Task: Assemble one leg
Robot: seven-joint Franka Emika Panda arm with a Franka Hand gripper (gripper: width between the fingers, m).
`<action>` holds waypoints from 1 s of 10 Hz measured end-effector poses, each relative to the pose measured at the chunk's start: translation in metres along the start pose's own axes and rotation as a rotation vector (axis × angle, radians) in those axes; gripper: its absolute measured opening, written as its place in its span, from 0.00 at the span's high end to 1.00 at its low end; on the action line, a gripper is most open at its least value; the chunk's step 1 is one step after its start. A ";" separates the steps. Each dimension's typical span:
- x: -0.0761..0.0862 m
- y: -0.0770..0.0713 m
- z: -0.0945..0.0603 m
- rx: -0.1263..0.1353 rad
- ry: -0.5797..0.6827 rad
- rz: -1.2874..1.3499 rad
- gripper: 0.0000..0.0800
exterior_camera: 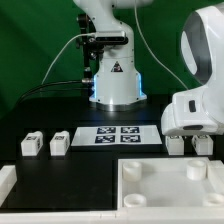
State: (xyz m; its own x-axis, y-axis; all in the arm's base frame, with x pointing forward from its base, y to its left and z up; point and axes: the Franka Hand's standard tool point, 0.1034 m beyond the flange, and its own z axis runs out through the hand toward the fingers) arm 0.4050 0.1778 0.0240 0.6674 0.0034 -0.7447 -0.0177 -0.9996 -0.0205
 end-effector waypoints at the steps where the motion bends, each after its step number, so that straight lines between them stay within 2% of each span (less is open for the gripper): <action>1: -0.001 -0.002 0.005 -0.006 -0.002 -0.003 0.19; 4: 0.004 -0.005 0.017 -0.010 -0.007 -0.009 0.19; 7: 0.005 -0.001 0.019 -0.008 -0.005 -0.013 0.19; 10: 0.005 -0.001 0.019 -0.008 -0.005 -0.013 0.64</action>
Offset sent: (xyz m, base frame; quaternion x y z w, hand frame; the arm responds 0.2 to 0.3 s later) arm -0.0059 0.0049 -0.0160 0.0006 0.0059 0.0072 1.0000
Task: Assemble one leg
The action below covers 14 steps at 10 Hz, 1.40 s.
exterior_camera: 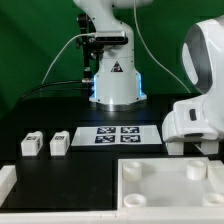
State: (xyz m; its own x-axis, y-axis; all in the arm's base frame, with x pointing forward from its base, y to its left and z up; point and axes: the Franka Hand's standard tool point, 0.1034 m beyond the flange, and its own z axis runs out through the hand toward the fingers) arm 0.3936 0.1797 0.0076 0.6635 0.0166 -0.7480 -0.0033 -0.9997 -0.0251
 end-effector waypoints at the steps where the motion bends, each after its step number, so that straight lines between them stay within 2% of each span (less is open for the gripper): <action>1: 0.000 0.000 0.000 0.000 0.000 0.000 0.64; 8: 0.000 0.001 -0.002 0.000 0.000 -0.006 0.64; 9: -0.001 0.008 -0.017 0.001 0.012 -0.025 0.64; 10: -0.005 0.017 -0.041 0.009 0.047 -0.053 0.64; 11: -0.017 0.026 -0.064 0.017 0.056 -0.071 0.64; 12: -0.022 0.035 -0.088 0.031 0.116 -0.083 0.64; 13: -0.030 0.045 -0.116 0.041 0.250 -0.094 0.64; 14: -0.048 0.058 -0.140 0.044 0.357 -0.101 0.64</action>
Offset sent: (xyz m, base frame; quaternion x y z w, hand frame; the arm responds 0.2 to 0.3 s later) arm 0.0000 0.0000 0.0000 0.0000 0.0000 0.0000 1.0000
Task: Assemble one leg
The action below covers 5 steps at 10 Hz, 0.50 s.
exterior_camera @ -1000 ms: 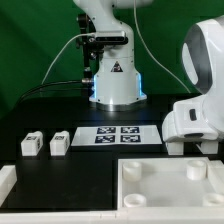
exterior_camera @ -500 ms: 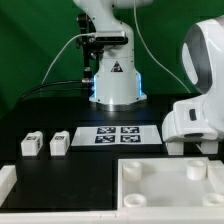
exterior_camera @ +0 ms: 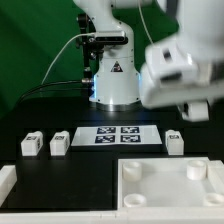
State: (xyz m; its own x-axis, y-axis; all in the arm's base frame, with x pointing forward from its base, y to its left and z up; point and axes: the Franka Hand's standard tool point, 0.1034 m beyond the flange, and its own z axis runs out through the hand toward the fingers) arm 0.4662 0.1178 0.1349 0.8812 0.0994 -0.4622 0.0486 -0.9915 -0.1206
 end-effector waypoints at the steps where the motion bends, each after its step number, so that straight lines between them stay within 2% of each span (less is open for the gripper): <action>1: 0.003 0.001 -0.016 -0.005 0.114 0.011 0.64; 2: 0.003 -0.004 -0.031 -0.015 0.252 0.004 0.64; 3: -0.001 -0.001 -0.026 -0.023 0.350 0.005 0.64; 4: 0.002 0.001 -0.025 -0.025 0.429 0.005 0.64; 5: 0.012 0.005 -0.032 -0.031 0.554 -0.006 0.64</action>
Offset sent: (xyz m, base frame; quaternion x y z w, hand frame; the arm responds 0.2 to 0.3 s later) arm 0.0000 0.0000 0.0000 0.0000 0.1790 0.0000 0.9838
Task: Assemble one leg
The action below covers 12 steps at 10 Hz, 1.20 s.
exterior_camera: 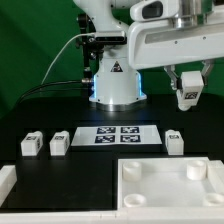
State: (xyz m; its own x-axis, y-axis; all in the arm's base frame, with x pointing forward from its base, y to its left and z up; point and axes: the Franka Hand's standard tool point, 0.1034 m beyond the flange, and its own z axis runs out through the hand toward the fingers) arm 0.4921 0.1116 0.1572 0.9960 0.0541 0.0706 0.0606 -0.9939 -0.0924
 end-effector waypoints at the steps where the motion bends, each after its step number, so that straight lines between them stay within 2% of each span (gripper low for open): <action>1: 0.021 0.014 0.000 -0.008 0.110 -0.013 0.64; 3: 0.068 0.043 -0.007 -0.026 0.252 -0.060 0.64; 4: 0.094 0.048 -0.009 -0.031 0.363 -0.059 0.64; 5: 0.104 0.037 -0.006 -0.004 0.427 0.014 0.64; 6: 0.099 0.013 -0.005 0.030 0.445 0.062 0.64; 7: 0.102 0.016 -0.011 0.007 0.574 0.002 0.64; 8: 0.097 0.019 -0.004 0.004 0.599 0.008 0.64; 11: 0.098 0.016 -0.001 0.007 0.570 0.004 0.64; 12: 0.099 0.007 0.006 0.014 0.567 0.002 0.64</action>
Offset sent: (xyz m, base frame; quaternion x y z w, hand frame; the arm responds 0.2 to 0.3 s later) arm 0.1000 -0.0321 0.0065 -0.0219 0.2776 -0.0616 0.9585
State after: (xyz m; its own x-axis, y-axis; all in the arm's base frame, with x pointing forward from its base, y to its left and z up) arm 0.5916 0.1110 0.1579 0.8056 -0.0114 0.5924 0.0635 -0.9924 -0.1054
